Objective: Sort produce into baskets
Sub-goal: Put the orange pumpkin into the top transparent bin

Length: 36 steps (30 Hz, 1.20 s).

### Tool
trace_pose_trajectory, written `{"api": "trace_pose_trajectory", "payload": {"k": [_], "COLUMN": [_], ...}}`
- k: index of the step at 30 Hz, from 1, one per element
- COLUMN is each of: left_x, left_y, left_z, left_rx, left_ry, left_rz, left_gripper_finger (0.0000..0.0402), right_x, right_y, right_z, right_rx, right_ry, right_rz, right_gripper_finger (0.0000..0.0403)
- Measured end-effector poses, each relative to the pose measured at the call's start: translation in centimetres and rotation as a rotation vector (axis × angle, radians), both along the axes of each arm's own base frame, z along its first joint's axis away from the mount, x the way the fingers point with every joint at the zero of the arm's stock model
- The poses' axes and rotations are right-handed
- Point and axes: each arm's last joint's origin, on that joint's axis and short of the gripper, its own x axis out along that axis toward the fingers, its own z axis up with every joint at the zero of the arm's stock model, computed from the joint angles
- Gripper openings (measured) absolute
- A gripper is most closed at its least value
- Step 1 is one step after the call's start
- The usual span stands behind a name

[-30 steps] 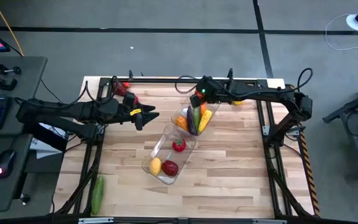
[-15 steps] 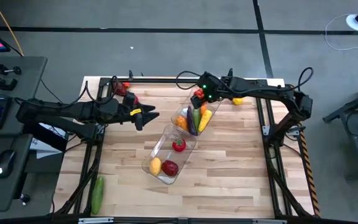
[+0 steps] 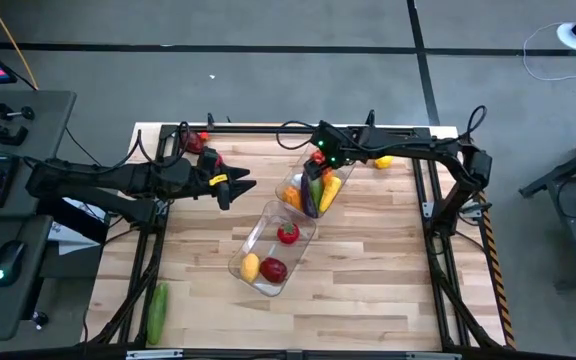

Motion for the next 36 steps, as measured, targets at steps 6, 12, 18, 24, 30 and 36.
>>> {"api": "trace_pose_trajectory", "payload": {"k": [6, 12, 18, 24, 30, 36], "left_x": [0.0, 0.0, 0.0, 0.0, 0.0, 0.0], "left_y": [0.0, 0.0, 0.0, 0.0, 0.0, 0.0], "left_z": [0.0, 0.0, 0.0, 0.0, 0.0, 0.0], "left_rx": [-0.015, -0.039, -0.058, -0.065, -0.065, -0.064], "left_ry": [-0.005, -0.013, -0.019, -0.021, -0.021, -0.021], "left_rz": [0.005, 0.011, 0.014, 0.018, 0.020, 0.020], "left_gripper_finger": [0.0273, 0.0273, 0.0273, 0.0273, 0.0273, 0.0273], "right_x": [-0.7, -0.6, -0.3, 0.0, 0.2, 0.1], "right_y": [-0.3, -0.6, -0.2, 0.7, 1.5, 2.1], "right_z": [1.2, 1.3, 1.2, 0.9, 0.9, 3.6], "right_rx": [-0.002, -0.060, 0.031, -0.018, -0.038, -0.145], "right_ry": [-0.035, -0.030, -0.070, -0.019, -0.004, 0.073], "right_rz": [-0.037, 0.037, 0.174, 0.220, 0.265, 0.230], "right_gripper_finger": [0.0399, 0.0399, 0.0399, 0.0399, 0.0400, 0.0400]}}
